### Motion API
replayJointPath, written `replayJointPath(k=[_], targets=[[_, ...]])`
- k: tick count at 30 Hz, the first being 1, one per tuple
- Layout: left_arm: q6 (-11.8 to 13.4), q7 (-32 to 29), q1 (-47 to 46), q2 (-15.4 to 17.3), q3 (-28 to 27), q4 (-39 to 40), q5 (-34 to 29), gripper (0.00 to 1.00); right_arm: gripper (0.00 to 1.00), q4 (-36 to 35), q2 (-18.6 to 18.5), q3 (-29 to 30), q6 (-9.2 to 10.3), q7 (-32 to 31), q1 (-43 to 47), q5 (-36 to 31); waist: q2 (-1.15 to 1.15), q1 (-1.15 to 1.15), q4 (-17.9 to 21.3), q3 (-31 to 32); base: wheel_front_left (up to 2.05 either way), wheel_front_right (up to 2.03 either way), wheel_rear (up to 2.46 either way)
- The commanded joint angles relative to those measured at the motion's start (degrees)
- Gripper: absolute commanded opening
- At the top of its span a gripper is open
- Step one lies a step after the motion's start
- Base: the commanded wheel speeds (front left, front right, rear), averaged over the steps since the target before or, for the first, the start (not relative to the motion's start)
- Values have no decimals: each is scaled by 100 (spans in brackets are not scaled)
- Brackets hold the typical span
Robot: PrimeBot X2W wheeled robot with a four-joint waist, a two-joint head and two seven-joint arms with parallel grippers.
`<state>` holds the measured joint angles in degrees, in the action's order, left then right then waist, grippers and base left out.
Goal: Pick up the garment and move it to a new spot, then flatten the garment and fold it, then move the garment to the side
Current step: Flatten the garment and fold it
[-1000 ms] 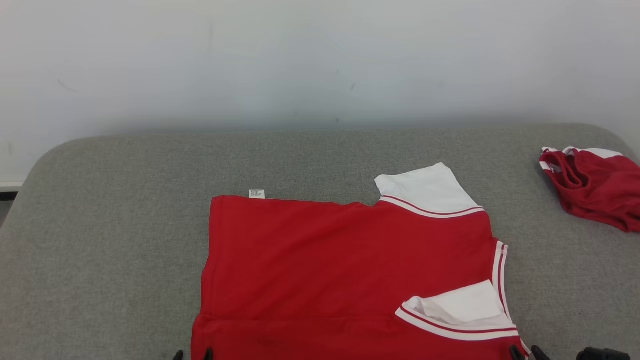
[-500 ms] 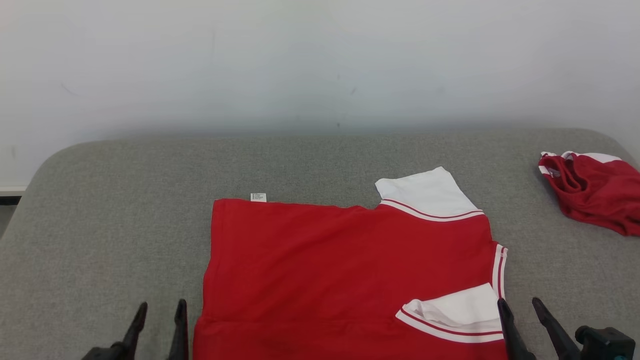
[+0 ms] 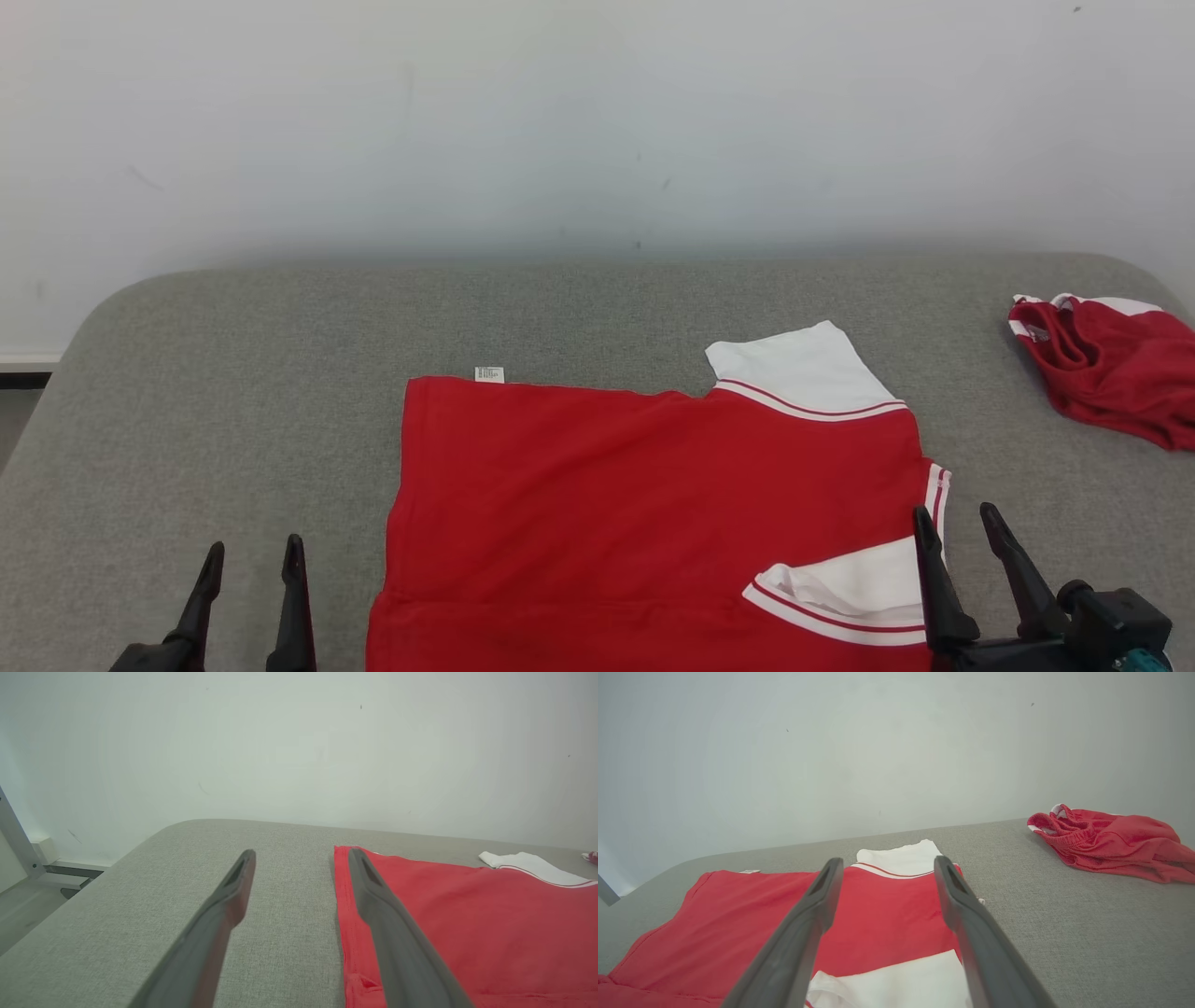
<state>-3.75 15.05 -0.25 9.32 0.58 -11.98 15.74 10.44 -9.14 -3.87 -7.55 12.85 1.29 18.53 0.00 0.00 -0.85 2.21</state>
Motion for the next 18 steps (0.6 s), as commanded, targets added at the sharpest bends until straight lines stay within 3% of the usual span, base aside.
replayJointPath(k=[1, 18], targets=[[-8, 16, 8, -48, -77, -4, -61, 100, 100, 50, 95, 4, 16, 64, -58, 20, 0, 0, -5, 8, 0, 0, 0], [-198, 16, -50, -280, -332, -80, -263, 100, 100, 385, 324, -82, 16, 227, -458, -156, 0, 0, -30, 7, 0, 0, 0]])
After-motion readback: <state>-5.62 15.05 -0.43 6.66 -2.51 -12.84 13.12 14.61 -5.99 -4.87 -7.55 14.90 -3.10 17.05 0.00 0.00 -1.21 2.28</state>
